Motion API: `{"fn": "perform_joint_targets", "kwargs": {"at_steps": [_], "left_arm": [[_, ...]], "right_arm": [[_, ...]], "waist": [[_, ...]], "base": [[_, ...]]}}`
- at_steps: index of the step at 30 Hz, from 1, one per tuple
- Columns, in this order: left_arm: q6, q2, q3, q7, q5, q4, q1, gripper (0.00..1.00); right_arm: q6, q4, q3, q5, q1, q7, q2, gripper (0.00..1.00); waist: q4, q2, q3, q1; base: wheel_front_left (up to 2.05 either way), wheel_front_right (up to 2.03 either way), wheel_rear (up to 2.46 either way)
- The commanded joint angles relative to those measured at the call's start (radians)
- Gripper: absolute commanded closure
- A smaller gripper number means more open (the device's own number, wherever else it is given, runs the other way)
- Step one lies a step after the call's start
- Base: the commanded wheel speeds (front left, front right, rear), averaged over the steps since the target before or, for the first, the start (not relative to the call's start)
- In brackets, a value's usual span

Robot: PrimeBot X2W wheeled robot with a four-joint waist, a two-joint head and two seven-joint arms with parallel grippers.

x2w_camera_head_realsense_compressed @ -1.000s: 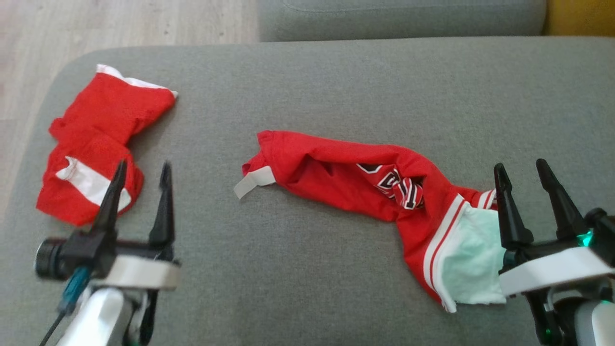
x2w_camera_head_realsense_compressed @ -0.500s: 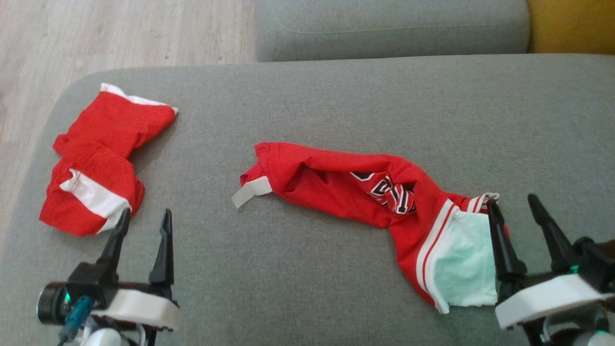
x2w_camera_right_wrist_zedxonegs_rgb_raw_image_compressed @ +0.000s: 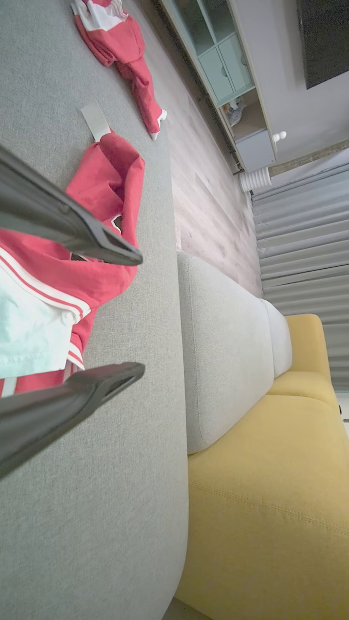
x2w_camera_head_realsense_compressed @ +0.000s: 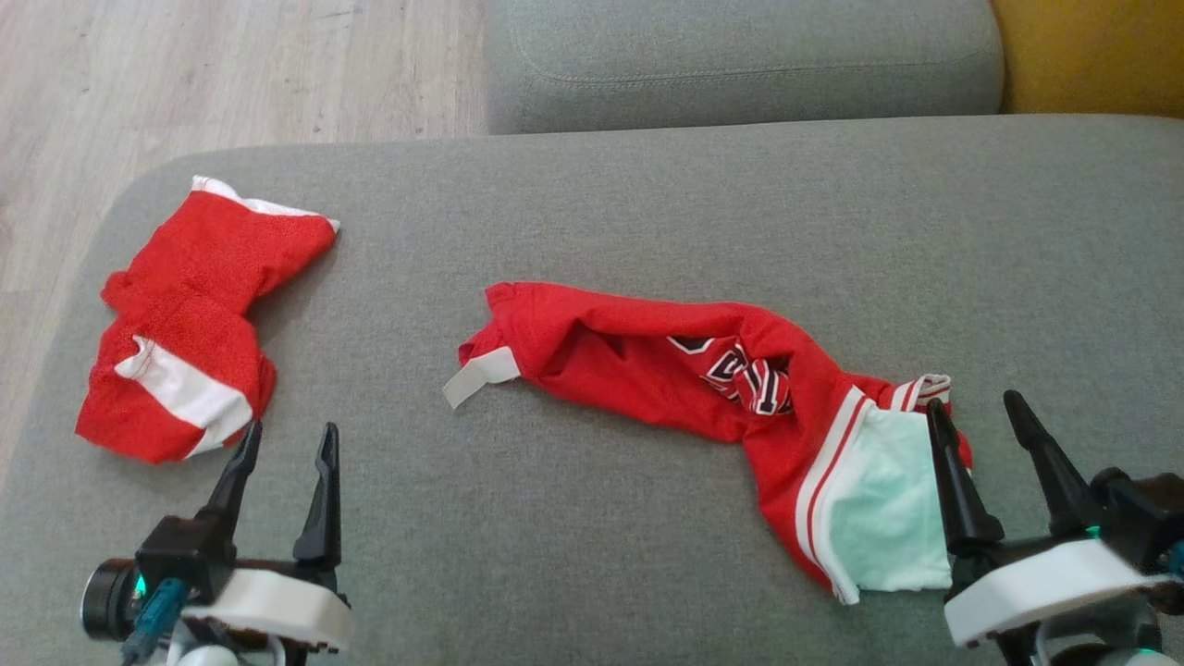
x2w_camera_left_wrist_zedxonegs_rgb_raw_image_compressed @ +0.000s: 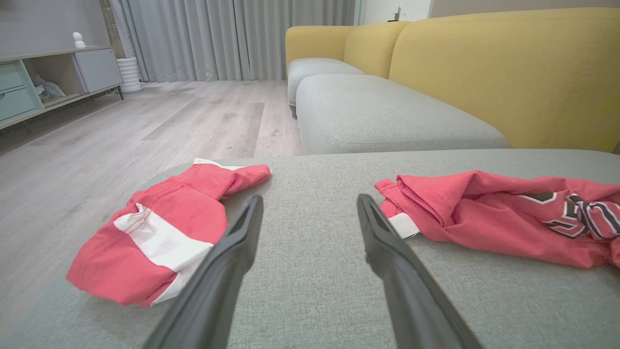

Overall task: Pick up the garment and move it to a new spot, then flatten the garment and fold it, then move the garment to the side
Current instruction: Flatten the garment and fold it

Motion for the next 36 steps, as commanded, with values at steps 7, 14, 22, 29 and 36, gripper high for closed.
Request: {"fn": "perform_joint_targets", "kwargs": {"at_steps": [7, 14, 22, 29, 36], "left_arm": [[0.008, 0.026, 0.038, -0.003, -0.006, -0.027, -0.045, 0.0], [0.015, 0.017, 0.032, -0.007, 0.0, -0.034, -0.07, 0.0], [0.02, 0.006, 0.026, -0.02, 0.005, -0.023, -0.094, 0.0], [0.022, 0.001, 0.024, -0.028, 0.003, -0.012, -0.107, 0.0], [0.023, -0.001, 0.021, -0.035, 0.002, -0.008, -0.113, 0.0]], "right_arm": [[-0.001, -0.021, 0.02, -0.009, -0.024, 0.02, -0.006, 0.0], [-0.001, 0.155, -0.038, 0.013, 0.007, 0.07, -0.006, 0.0], [-0.001, 0.383, -0.05, 0.048, -0.029, 0.1, -0.003, 0.0], [-0.001, 0.493, -0.019, 0.072, -0.075, 0.146, -0.004, 0.62], [-0.001, 0.448, 0.005, 0.111, -0.078, 0.187, -0.024, 1.0]], "waist": [[0.001, -0.0001, 0.008, 0.0], [0.011, -0.0001, 0.042, 0.0], [0.017, -0.0001, 0.078, 0.0], [0.017, -0.0001, 0.09, 0.0], [0.017, -0.0001, 0.087, 0.0]], "base": [[0.0, 0.0, 0.0], [0.0, 0.0, 0.0], [0.0, 0.0, 0.0], [0.0, 0.0, 0.0], [0.0, 0.0, 0.0]]}}
